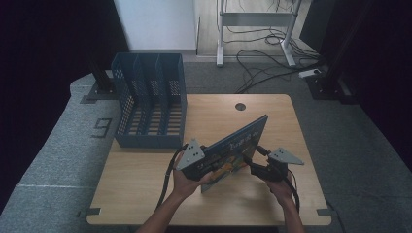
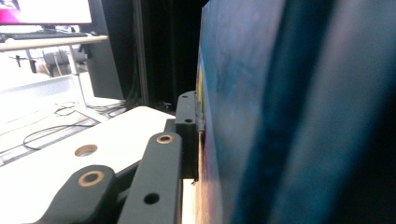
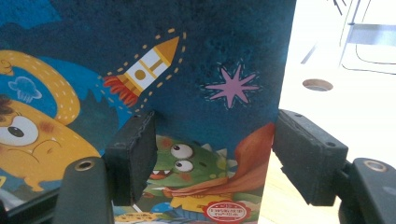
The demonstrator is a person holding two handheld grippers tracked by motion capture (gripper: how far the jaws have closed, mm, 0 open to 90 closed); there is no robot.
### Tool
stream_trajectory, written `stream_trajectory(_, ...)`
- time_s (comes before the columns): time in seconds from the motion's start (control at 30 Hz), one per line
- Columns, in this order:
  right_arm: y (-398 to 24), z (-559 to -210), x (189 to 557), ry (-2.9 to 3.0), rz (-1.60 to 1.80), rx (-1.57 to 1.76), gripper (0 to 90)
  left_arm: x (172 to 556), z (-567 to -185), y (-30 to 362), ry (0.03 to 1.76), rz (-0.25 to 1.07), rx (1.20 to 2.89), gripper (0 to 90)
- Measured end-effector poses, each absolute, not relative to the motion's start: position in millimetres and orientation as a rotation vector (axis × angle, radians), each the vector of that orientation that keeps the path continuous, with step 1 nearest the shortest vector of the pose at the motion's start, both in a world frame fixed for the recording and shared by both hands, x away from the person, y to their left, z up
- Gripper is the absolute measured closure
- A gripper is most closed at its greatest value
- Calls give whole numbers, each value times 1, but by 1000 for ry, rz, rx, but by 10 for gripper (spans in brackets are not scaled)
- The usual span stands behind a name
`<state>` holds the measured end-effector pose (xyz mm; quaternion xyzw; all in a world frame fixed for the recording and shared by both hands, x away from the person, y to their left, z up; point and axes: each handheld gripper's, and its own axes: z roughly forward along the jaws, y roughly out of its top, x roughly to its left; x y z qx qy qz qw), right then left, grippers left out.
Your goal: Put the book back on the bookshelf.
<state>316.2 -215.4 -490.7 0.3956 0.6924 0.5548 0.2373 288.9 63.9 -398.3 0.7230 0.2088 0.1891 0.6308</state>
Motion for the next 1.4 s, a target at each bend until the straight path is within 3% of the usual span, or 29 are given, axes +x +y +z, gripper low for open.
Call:
stream_trajectory(0.47, -217, -494, 319, 1922, 1524, 1113, 309, 283, -400, 62, 473, 491, 1639, 816)
stream_trajectory(1.4, -229, -500, 322, 1866, 1511, 1211, 312, 284, -389, 84, 557, 481, 1593, 821)
